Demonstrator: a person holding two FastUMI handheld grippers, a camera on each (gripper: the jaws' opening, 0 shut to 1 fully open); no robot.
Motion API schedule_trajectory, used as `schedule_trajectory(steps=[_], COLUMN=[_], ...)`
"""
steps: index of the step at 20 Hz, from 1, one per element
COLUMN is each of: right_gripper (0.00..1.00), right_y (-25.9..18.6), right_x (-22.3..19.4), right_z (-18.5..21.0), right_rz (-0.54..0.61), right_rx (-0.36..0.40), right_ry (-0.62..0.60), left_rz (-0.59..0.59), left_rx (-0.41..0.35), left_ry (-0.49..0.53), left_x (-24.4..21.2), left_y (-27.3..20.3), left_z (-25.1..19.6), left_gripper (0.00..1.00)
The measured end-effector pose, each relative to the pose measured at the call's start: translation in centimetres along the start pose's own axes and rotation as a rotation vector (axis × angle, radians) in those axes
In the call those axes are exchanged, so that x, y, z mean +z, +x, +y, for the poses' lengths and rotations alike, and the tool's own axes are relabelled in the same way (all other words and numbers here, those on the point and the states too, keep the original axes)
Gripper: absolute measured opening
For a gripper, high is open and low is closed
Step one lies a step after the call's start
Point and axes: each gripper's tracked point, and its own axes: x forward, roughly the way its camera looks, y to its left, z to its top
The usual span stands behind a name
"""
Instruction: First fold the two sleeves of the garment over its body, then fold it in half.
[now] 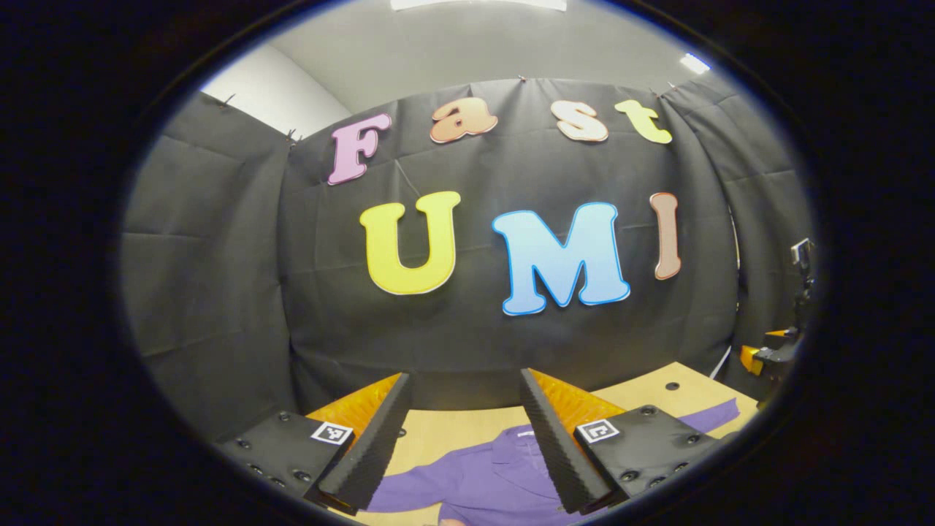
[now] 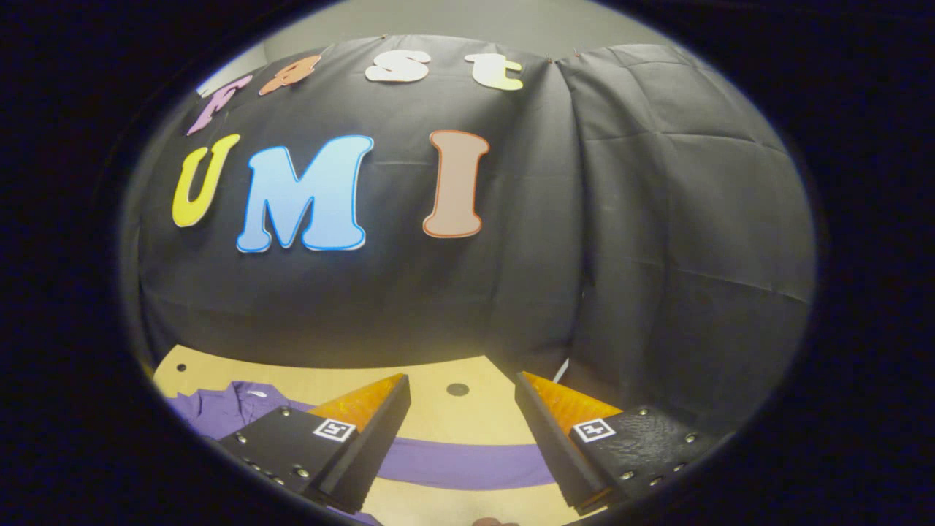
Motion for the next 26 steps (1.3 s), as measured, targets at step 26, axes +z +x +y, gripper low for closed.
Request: schedule_trajectory(steps=[26], right_gripper=[0.93], right_y=[7.1], right_x=[-20.0], right_z=[-10.1], right_rz=[0.441], right_rx=[-0.108], right_ry=[0.063], left_rz=[0.042], left_rx=[0.093], left_ry=[0.025], left_x=[-0.3], left_y=[-2.9], left_z=[0.3], left_gripper=[0.93])
